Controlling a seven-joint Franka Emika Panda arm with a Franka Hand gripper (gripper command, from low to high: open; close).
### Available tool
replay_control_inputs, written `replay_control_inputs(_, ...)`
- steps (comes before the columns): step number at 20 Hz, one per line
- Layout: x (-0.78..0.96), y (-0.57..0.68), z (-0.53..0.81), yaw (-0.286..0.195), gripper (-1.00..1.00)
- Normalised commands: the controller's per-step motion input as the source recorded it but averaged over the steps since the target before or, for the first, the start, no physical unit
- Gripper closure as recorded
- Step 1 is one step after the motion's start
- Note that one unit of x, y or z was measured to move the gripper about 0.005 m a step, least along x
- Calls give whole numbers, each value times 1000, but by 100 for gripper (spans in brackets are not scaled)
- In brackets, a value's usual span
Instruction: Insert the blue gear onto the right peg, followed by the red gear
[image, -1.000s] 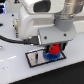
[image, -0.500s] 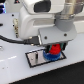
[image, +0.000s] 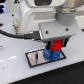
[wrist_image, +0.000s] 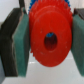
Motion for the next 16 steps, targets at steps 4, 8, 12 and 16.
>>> replay_control_inputs(4, 16, -14, -279, 0, 100)
replay_control_inputs(8, 90, -28, -48, 0, 100)
replay_control_inputs(12, 14, 18, -37, 0, 100)
replay_control_inputs(16, 4, -16, 59, 0, 100)
